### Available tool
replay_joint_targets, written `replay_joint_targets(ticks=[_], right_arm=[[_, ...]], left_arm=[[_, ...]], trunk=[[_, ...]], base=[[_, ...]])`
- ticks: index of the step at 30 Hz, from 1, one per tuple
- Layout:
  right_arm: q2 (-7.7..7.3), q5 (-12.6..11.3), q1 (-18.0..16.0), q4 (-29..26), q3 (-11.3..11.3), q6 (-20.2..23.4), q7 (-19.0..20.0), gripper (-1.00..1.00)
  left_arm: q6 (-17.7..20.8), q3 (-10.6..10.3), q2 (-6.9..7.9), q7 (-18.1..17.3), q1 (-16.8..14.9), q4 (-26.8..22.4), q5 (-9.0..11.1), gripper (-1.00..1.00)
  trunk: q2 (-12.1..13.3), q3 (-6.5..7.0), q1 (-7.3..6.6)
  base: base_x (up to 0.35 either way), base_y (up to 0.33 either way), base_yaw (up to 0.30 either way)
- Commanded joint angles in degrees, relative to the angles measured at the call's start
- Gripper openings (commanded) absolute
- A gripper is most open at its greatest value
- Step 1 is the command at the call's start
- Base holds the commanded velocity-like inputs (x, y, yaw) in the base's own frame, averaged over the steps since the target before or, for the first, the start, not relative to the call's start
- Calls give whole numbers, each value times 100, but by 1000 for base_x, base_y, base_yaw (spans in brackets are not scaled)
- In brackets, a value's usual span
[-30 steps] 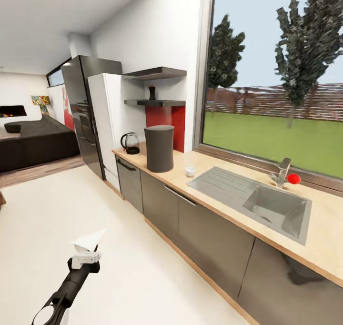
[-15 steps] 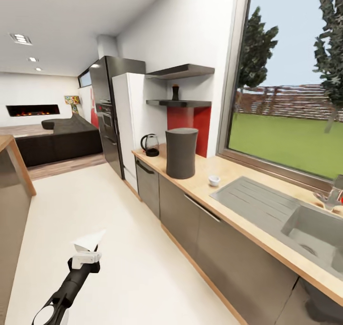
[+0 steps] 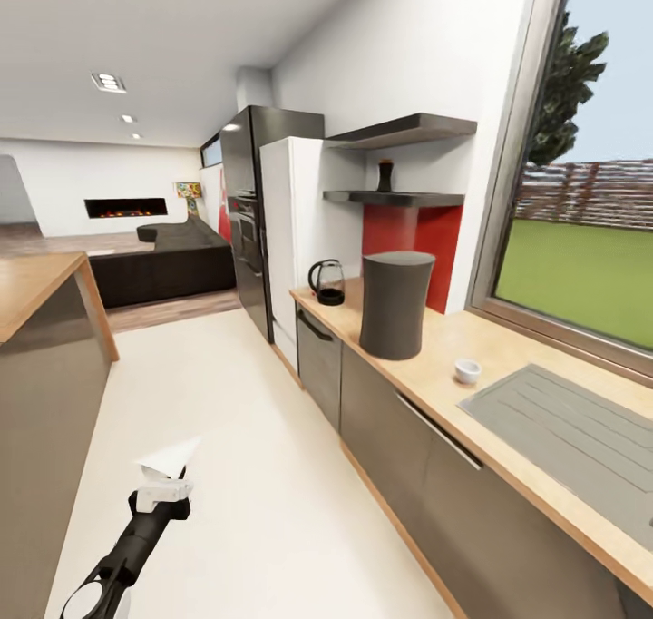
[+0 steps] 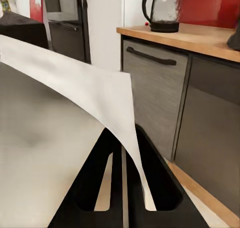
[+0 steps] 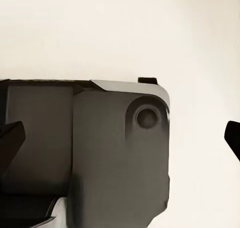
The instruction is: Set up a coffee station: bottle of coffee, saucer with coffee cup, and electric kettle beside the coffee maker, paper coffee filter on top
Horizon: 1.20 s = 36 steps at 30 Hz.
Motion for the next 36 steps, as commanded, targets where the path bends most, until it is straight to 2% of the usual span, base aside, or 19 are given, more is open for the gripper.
replay_joint_targets(ticks=[1, 10, 29, 36], right_arm=[[0, 4, 1, 4, 1, -21, 2, 100], [0, 4, 0, 4, 3, -20, 2, 100], [-4, 13, 3, -5, 3, -23, 11, 100], [-106, 13, 3, -9, -2, -16, 11, 100]], left_arm=[[-30, 14, -2, -26, -4, 6, -42, -100], [-30, 7, -4, -26, -4, 6, -42, -100], [-30, 6, -6, -26, -4, 15, -42, -100], [-30, 6, -6, -26, -4, 15, -43, -100]], trunk=[[-2, -2, 5], [-2, -2, 5], [-2, -2, 5], [-2, -2, 5]], base=[[338, 117, 278], [338, 121, 240], [338, 119, 9], [338, 113, 0]])
